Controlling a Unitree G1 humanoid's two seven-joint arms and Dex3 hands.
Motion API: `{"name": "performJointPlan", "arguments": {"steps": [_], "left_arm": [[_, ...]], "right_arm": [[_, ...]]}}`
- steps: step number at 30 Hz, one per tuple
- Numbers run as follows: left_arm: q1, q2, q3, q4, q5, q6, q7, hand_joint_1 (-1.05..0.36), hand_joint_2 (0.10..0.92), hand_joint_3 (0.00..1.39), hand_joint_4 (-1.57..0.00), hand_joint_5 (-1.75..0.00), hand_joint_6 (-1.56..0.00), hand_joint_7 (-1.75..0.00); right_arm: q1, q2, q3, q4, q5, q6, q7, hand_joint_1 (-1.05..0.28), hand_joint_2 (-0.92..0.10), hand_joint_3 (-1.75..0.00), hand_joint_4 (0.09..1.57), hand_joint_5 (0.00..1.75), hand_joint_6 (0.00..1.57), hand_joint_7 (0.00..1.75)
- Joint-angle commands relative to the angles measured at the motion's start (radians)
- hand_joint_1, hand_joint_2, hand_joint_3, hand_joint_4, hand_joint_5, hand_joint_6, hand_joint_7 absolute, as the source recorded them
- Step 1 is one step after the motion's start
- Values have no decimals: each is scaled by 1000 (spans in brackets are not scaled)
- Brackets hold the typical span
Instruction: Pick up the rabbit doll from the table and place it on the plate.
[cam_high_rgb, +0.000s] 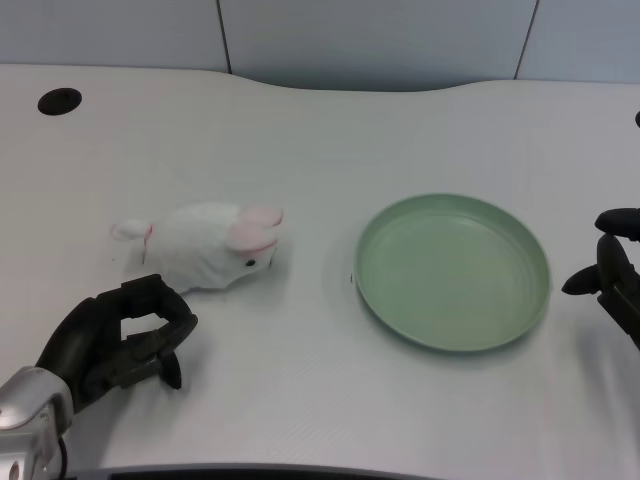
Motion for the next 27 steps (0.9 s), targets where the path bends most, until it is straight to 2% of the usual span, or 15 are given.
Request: {"name": "performJointPlan", "arguments": {"steps": [1, 6, 7, 12, 16, 18, 24, 26, 27], "left_arm": [[0, 9, 5, 2, -2, 7, 1, -493, 921, 378, -748, -1746, -529, -1728], [5, 11, 2, -4, 2, -1, -1, -502, 921, 389, -728, -1746, -525, -1718], [5, 12, 0, -5, 4, -2, 0, -503, 921, 390, -727, -1746, -525, -1718], [3, 13, 3, 3, 1, -4, -9, -501, 921, 393, -740, -1746, -528, -1732], [3, 14, 3, 3, 0, -5, -9, -501, 921, 394, -743, -1746, -523, -1740], [7, 14, 3, -5, 4, -11, -2, -502, 921, 393, -743, -1746, -522, -1742], [11, 14, 3, -12, 4, -25, -1, -510, 921, 389, -745, -1746, -528, -1742], [30, 1, 4, -40, 13, -138, 10, -510, 921, 391, -718, -1746, -516, -1724], [39, -4, 3, -57, 22, -184, 25, -507, 921, 393, -704, -1746, -509, -1713]], "right_arm": [[-1, -11, -5, -10, 4, 3, -6, -256, -921, -687, 365, 1746, 51, 1679], [0, -10, -6, -11, 10, 2, 1, -254, -921, -691, 369, 1746, 48, 1680], [1, -11, -4, -14, 5, 3, -4, -254, -921, -692, 370, 1746, 47, 1680], [1, -11, -1, -13, -2, -1, -8, -256, -921, -686, 372, 1746, 47, 1683], [1, -11, -1, -13, -2, -2, -8, -257, -921, -684, 375, 1746, 47, 1684], [2, -11, 0, -12, 0, -6, 1, -248, -921, -705, 373, 1746, 46, 1691], [1, -11, 3, -12, -3, -5, -1, -247, -921, -712, 369, 1746, 36, 1697], [3, -6, 9, -21, -16, -1, -19, -246, -921, -705, 354, 1746, 28, 1691], [4, -3, 10, -18, -15, -7, -18, -246, -921, -701, 348, 1746, 26, 1688]]}}
